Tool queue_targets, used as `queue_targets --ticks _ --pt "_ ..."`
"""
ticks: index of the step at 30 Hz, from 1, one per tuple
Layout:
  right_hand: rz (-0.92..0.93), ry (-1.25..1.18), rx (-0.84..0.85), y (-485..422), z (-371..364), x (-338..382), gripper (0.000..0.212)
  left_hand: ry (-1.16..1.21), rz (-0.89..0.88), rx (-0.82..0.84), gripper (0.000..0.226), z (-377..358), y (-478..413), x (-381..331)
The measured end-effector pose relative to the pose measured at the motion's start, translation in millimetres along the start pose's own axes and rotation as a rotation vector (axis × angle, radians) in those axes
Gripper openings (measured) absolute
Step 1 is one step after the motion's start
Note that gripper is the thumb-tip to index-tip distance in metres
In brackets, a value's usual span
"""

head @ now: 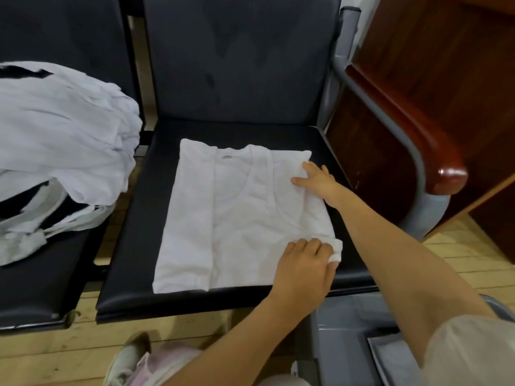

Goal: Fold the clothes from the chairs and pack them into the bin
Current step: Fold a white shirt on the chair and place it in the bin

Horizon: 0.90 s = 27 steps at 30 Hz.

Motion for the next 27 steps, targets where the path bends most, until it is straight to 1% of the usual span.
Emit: queue_targets --ticks 3,5,6,8,9,11,13,16,18,20,23,25,27 --pt "-0.033 -0.268 -0.057 3.6 8.9 4.2 0.073 0.098 0.072 -0.01 0.012 25.9 2.2 6.7" --pt "0.02 -0.293 -0.094 5.6 16.2 22.8 0.069 0.146 0.156 0.021 0.01 48.0 4.2 15.0" --pt "0.064 -0.276 -0.103 6.1 18.9 37.8 0.066 0.157 0.199 0.048 0.013 57.8 4.5 19.6" --pt "0.166 -0.222 -0.112 6.7 21.3 74.7 0.059 0.146 0.258 0.085 0.036 77.3 10.2 34.6" --pt "0.21 -0.195 -0.103 6.7 19.6 94.3 0.057 0.101 0.267 0.108 0.048 86.6 15.0 42.7" --pt "0.277 -0.146 -0.048 3.7 6.8 131.3 0.054 0.02 0.236 0.145 0.057 103.7 23.0 55.3" --pt "0.308 -0.086 0.01 -3.9 -14.2 158.8 0.055 -0.022 0.258 0.198 0.051 113.4 30.2 73.5" --pt "0.338 0.096 0.119 -8.1 -52.5 184.7 0.064 -0.136 0.311 0.297 0.033 119.0 40.8 100.6" --pt "0.345 0.193 0.172 -5.8 -71.2 187.7 0.065 -0.223 0.341 0.372 0.033 116.3 48.5 114.8" --pt "0.346 0.223 0.141 -2.2 -77.2 182.7 0.057 -0.247 0.376 0.404 0.039 116.3 52.6 123.0" --pt "0.394 0.181 0.049 18.1 -74.1 170.5 0.045 -0.204 0.38 0.364 0.04 123.6 52.6 124.6" --pt "0.457 0.151 0.017 49.5 -73.4 160.0 0.042 -0.164 0.361 0.401 0.038 124.3 56.6 126.2" --pt "0.542 0.117 0.013 89.6 -74.9 147.8 0.043 -0.097 0.347 0.472 0.038 123.3 63.9 130.3"
Point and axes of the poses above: each hand's wrist, its own y-axis away from the middle knuckle, its own z-axis out of the back of the hand, x = y × z, the point moved 8 cm from there along -y, towards the middle knuckle, and after that the axes turned 9 degrees about z, right-handed, at the moved point
